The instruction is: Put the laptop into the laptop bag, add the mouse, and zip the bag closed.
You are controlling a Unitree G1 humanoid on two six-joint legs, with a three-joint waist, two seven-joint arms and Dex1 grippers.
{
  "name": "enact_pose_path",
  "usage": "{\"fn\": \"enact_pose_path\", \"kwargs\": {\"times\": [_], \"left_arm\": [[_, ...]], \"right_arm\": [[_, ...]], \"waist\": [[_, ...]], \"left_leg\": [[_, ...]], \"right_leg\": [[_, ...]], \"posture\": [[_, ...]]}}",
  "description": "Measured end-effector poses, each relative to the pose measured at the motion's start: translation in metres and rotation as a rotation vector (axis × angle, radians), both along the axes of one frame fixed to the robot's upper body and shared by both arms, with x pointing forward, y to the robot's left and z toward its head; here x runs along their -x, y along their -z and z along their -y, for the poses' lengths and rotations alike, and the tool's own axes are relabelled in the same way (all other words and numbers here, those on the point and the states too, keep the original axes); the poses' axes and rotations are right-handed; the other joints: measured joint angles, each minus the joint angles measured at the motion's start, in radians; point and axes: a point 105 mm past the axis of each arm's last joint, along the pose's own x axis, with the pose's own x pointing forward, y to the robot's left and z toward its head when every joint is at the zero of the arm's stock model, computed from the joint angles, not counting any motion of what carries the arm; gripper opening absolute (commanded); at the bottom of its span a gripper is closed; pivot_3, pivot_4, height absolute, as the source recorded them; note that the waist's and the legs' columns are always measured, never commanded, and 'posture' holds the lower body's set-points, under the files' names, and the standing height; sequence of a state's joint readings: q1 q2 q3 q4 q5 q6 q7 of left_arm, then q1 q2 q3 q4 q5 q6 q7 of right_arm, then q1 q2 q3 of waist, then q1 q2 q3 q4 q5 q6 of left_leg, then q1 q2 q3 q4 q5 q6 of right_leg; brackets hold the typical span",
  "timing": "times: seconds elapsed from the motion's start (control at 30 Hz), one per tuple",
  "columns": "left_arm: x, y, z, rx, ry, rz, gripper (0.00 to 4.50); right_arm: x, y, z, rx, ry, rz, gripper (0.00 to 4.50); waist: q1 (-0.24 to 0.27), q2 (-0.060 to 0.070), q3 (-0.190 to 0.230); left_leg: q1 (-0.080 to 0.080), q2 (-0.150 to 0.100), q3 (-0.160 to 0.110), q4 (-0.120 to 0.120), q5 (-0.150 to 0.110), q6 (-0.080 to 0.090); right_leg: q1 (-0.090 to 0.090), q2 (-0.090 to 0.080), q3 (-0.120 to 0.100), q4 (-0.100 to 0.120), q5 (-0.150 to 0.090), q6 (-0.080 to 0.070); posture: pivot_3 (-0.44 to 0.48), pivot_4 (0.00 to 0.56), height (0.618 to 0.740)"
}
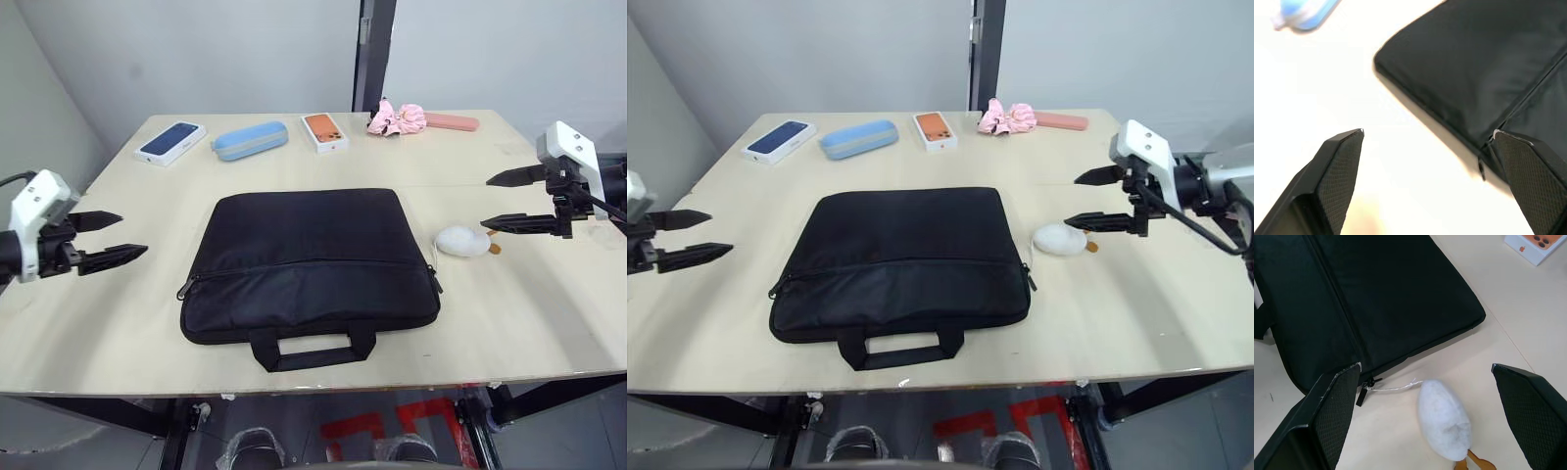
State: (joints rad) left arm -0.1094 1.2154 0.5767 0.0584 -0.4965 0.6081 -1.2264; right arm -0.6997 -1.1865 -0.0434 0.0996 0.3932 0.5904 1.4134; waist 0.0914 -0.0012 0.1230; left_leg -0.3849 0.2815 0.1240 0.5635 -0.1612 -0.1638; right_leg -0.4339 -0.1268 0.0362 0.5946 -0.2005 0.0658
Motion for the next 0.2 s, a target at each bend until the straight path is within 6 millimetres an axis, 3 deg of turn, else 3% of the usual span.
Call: {"fn": "enact_pose_path", "kwargs": {"times": [0.2], "left_arm": [[0.003,-0.006,-0.02,-0.062,-0.036,-0.003,4.46]], "right_arm": [[-0.002,-0.002,-0.008,-0.026,-0.039,-0.006,4.5]], "waist": [[-0.002,0.0,0.0]], "left_leg": [[0.0,0.0,0.0,0.004,0.0,0.0]], "right_leg": [[0.0,0.0,0.001,0.004,0.0,0.0]], "posture": [[0.0,0.15,0.74]]}}
